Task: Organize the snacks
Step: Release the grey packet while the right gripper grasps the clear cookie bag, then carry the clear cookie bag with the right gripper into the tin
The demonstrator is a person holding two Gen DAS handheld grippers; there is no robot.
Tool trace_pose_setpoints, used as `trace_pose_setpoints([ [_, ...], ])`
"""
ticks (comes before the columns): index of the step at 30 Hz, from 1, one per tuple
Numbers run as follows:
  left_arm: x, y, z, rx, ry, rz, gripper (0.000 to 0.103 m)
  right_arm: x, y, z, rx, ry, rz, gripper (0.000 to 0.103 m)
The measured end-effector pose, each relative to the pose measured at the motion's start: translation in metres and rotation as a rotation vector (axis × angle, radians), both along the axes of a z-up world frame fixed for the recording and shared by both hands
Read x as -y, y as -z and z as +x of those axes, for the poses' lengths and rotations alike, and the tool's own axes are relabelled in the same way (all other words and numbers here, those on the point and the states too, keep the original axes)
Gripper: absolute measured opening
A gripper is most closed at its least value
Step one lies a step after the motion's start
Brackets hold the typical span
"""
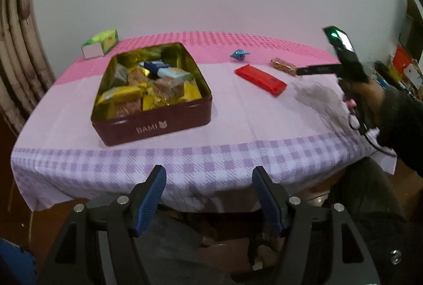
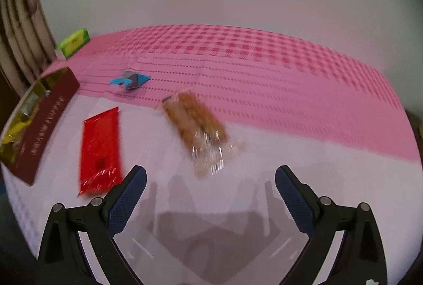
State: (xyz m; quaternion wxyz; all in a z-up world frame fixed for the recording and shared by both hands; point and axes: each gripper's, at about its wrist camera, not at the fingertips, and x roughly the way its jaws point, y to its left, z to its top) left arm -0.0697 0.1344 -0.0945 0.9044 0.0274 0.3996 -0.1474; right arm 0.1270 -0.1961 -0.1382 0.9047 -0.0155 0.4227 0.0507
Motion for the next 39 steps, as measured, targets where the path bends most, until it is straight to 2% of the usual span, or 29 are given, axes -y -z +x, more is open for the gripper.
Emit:
trace_pose_setpoints([
  [3, -0.008, 0.001, 0.001, -0.001, -0.010, -0.036, 0.069, -0.014, 0.006, 0.022, -0.016, -0.065, -0.055, 0.089],
  [4, -0.011, 0.001, 0.001, -0.002, -0.010, -0.053, 0.069, -0.018, 0.008, 0.028, -0.024, -0.076, -0.069, 0.080],
  [5, -0.014, 0.001, 0.002, -0.004, -0.016, -0.069, 0.069, -0.019, 0.010, 0.033, -0.035, -0.084, -0.071, 0.076],
  [7, -0.018, 0.001, 0.003, -0.010, -0.024, -0.084, 0.069, -0.023, 0.014, 0.041, -0.046, -0.099, -0.084, 0.073],
  [11, -0.024, 0.003, 0.006, -0.031, -0.043, -0.111, 0.069, -0.025, 0.012, 0.051, -0.048, -0.094, -0.052, 0.044],
  [14, -0.024, 0.003, 0.007, -0.028, -0.049, -0.117, 0.069, -0.033, 0.010, 0.053, -0.053, -0.096, -0.079, 0.038],
  [20, -0.025, -0.001, 0.003, -0.009, -0.055, -0.119, 0.069, -0.041, 0.000, 0.037, -0.026, -0.057, -0.108, 0.037],
  [27, -0.031, -0.006, 0.000, 0.009, -0.103, -0.131, 0.069, -0.063, -0.035, 0.015, 0.024, -0.054, -0.118, 0.037],
  [32, -0.039, -0.013, -0.003, 0.025, -0.156, -0.133, 0.069, -0.100, -0.061, 0.011, 0.057, -0.074, -0.132, 0.037],
  [39, -0.050, -0.023, -0.008, 0.045, -0.203, -0.189, 0.069, -0.166, -0.087, 0.007, 0.097, -0.141, -0.153, 0.037],
])
